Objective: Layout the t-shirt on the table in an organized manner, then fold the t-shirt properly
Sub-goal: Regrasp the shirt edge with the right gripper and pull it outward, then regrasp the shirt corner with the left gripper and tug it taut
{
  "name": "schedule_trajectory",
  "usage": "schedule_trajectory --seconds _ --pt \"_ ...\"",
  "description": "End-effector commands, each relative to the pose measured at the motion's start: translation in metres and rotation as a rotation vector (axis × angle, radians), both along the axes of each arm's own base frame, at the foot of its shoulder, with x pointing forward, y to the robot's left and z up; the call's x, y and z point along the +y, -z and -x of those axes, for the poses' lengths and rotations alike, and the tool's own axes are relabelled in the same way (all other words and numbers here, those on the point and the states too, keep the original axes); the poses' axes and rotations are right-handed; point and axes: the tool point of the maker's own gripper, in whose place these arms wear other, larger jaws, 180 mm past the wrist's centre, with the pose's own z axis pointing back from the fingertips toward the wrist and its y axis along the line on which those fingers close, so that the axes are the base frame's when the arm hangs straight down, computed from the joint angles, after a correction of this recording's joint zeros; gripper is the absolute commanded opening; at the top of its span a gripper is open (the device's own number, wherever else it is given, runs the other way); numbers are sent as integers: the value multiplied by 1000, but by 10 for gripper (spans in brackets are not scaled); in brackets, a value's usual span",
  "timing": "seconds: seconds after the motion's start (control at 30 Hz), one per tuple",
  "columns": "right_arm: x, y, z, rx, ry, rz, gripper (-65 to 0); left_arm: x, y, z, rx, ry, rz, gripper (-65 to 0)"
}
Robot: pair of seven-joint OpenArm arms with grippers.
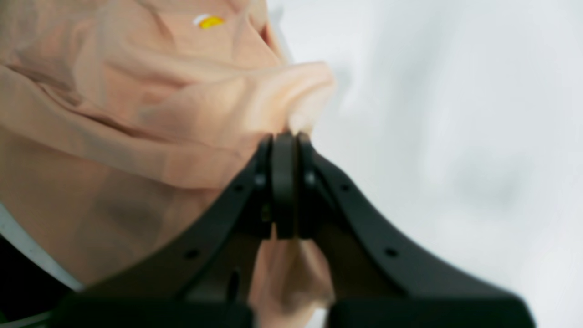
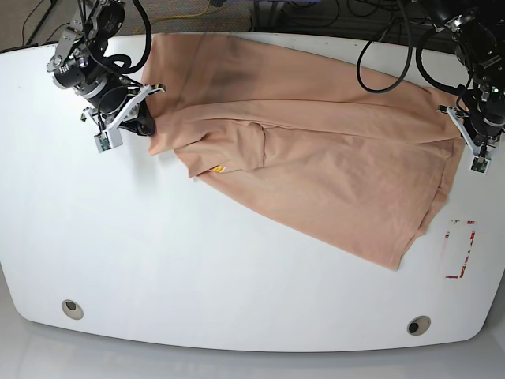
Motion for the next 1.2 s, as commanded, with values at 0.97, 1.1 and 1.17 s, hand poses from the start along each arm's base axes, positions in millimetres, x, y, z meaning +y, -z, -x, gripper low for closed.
schedule_trajectory --seconds 0.97,1.1,1.17 --pt "-46 -53 -39 -165 9 138 -650 3 -2 4 -53 -102 56 -206" --pt "-40 -51 -39 -165 14 114 -650 -5 7 10 -20 -117 90 -203" --pt "-38 -50 -38 -163 15 108 -650 -10 10 11 -15 -116 111 -203"
